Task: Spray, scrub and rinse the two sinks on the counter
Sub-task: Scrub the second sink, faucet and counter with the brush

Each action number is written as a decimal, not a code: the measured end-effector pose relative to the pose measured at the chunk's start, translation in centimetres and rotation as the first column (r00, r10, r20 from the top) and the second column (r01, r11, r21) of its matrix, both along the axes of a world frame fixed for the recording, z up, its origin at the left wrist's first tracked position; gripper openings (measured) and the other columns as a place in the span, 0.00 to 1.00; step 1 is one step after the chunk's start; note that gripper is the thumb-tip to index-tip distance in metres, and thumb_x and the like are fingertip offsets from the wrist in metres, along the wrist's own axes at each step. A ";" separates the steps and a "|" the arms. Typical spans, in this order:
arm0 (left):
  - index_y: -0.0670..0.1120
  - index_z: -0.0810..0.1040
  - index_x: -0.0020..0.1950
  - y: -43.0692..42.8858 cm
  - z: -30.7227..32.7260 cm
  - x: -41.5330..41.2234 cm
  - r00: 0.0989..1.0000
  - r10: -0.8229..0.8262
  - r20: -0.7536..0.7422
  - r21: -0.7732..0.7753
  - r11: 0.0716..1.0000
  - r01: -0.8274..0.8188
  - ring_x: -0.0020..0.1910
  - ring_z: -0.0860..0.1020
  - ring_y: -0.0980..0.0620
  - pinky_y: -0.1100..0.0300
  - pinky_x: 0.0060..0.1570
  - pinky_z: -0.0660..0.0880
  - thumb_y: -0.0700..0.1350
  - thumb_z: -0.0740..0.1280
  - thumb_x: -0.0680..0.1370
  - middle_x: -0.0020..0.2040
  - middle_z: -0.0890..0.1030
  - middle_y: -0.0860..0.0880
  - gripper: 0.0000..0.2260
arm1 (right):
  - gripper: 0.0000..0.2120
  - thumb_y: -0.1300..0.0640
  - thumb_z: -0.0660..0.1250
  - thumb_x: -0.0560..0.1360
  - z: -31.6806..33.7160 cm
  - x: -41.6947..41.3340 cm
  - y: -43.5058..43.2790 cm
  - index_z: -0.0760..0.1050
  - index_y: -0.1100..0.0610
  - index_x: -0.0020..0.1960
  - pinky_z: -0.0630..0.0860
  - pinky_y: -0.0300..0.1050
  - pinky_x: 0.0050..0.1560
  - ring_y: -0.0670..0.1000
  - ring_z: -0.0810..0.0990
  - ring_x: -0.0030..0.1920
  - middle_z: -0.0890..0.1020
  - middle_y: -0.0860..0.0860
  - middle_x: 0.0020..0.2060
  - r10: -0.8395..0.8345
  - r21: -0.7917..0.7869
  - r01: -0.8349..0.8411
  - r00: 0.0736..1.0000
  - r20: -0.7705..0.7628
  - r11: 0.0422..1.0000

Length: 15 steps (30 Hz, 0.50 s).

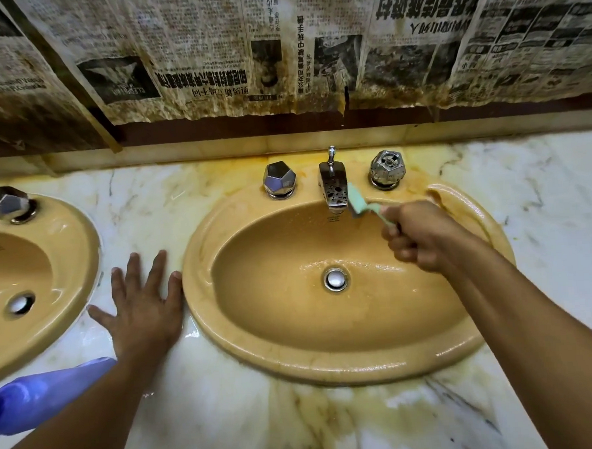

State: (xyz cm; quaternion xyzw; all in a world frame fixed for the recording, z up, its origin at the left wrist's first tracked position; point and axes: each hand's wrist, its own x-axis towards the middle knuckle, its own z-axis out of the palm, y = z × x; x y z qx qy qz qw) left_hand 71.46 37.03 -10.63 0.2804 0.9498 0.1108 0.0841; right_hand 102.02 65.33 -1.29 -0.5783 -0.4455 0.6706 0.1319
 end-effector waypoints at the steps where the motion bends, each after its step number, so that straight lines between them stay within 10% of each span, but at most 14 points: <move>1: 0.68 0.53 0.81 0.0 0.1 0.0 1.000 0.001 0.013 -0.003 1.000 -0.001 0.83 0.44 0.50 0.26 0.73 0.40 0.65 0.50 0.85 0.84 0.50 0.56 0.24 | 0.12 0.59 0.56 0.86 -0.2 1.4 -1.3 0.79 0.56 0.58 0.55 0.37 0.21 0.45 0.57 0.24 0.66 0.50 0.29 0.028 0.005 -0.028 1.000 0.005 1.000; 6: 0.68 0.55 0.81 0.1 1.0 -1.6 0.990 -0.014 0.139 -0.063 0.998 0.023 0.84 0.43 0.51 0.27 0.74 0.40 0.68 0.51 0.83 0.85 0.48 0.57 0.26 | 0.13 0.52 0.61 0.85 1.2 4.1 -4.7 0.81 0.46 0.65 0.59 0.40 0.29 0.47 0.63 0.27 0.70 0.45 0.28 -0.038 0.388 0.005 0.996 0.077 0.922; 9: 0.67 0.53 0.82 0.1 1.5 -1.3 0.985 -0.025 0.172 -0.109 0.993 0.044 0.84 0.43 0.49 0.26 0.74 0.43 0.66 0.51 0.84 0.85 0.46 0.56 0.26 | 0.14 0.49 0.64 0.84 4.9 2.4 -3.1 0.80 0.41 0.67 0.69 0.42 0.35 0.47 0.74 0.35 0.81 0.40 0.38 0.129 0.615 -0.265 0.958 0.256 0.743; 11: 0.67 0.50 0.83 -0.2 1.2 0.1 0.987 -0.027 0.158 -0.094 0.995 0.042 0.84 0.43 0.49 0.27 0.74 0.43 0.63 0.49 0.85 0.85 0.45 0.55 0.25 | 0.15 0.49 0.63 0.84 6.6 0.2 -1.0 0.80 0.44 0.69 0.72 0.42 0.36 0.48 0.77 0.39 0.83 0.47 0.51 0.213 0.611 -0.452 0.880 0.425 0.650; 15: 0.69 0.45 0.82 -2.3 0.1 2.9 0.994 -0.038 0.099 -0.065 0.997 0.044 0.83 0.40 0.52 0.30 0.75 0.40 0.63 0.44 0.85 0.85 0.43 0.57 0.24 | 0.14 0.50 0.62 0.85 8.5 -1.5 0.7 0.81 0.47 0.67 0.66 0.38 0.21 0.48 0.71 0.28 0.83 0.50 0.46 0.369 0.512 -0.653 0.748 0.552 0.558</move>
